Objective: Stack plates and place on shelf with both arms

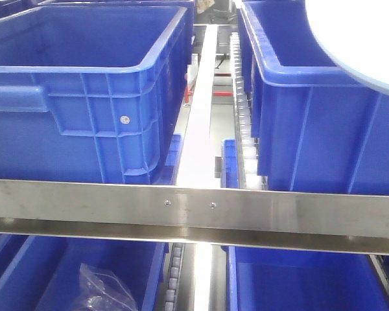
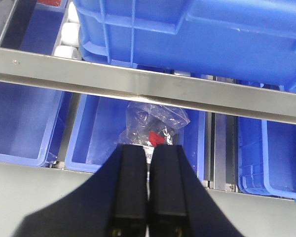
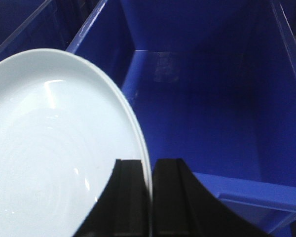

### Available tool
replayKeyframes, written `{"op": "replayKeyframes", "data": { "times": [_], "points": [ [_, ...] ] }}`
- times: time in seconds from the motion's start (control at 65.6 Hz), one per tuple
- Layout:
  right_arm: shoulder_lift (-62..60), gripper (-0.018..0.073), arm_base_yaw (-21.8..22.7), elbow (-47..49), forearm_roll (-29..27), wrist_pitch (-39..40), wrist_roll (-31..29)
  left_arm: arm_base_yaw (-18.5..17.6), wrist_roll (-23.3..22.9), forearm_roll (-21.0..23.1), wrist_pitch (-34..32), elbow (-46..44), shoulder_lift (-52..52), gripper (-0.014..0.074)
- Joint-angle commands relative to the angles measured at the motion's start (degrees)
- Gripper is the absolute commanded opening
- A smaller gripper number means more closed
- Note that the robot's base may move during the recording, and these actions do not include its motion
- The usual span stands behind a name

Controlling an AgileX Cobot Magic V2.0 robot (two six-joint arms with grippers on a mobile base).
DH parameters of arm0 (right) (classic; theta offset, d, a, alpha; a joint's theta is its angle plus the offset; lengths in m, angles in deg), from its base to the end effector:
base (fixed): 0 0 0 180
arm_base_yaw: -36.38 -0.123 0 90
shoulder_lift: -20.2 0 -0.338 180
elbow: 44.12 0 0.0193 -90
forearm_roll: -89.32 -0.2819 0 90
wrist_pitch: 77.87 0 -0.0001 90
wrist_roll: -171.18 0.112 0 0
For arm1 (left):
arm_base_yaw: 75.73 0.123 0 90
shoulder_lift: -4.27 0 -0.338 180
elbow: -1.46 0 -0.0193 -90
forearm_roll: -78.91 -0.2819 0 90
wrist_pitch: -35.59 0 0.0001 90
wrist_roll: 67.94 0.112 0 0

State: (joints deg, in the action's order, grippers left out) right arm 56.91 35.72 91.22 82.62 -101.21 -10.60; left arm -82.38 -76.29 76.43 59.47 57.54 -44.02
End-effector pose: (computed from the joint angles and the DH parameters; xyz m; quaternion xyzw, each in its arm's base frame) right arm 0.1130 0.0065 0.3582 0.0115 0.7909 0.0451 0.6102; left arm 0.1402 -0.0144 0.2547 0.0006 0.8996 -0.0406 0.4347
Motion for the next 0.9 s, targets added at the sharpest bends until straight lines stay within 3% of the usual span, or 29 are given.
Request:
{"op": "replayKeyframes", "data": {
  "times": [0.0, 0.29, 0.427, 0.717, 0.885],
  "points": [
    [0.1, 0.0057, 0.37, 1.66, -0.62, 5.63, -0.09, -0.05, -0.63, -0.03, -4.14, -1.59, 0.21, 0.0103],
    [0.15, 0.0057, 0.37, 1.66, -0.62, 7.26, -0.09, -0.05, -0.63, -0.03, -4.14, -1.59, 0.21, 0.0103],
    [2.06, 0.0057, 0.66, 1.72, -0.62, 11.86, -0.09, -0.05, -0.63, -0.03, -4.14, -1.59, 0.21, 0.0103],
    [19.84, 0.0057, 1.0, 11.98, -0.62, 23.34, -0.09, -0.05, -0.63, -0.03, -4.14, -1.59, 0.21, 0.0103],
    [33.04, 0.0057, 5.21, 22.23, -0.62, 24.05, -0.09, -0.05, -0.63, -0.03, -4.14, -1.59, 0.21, 0.0103]
  ]
}}
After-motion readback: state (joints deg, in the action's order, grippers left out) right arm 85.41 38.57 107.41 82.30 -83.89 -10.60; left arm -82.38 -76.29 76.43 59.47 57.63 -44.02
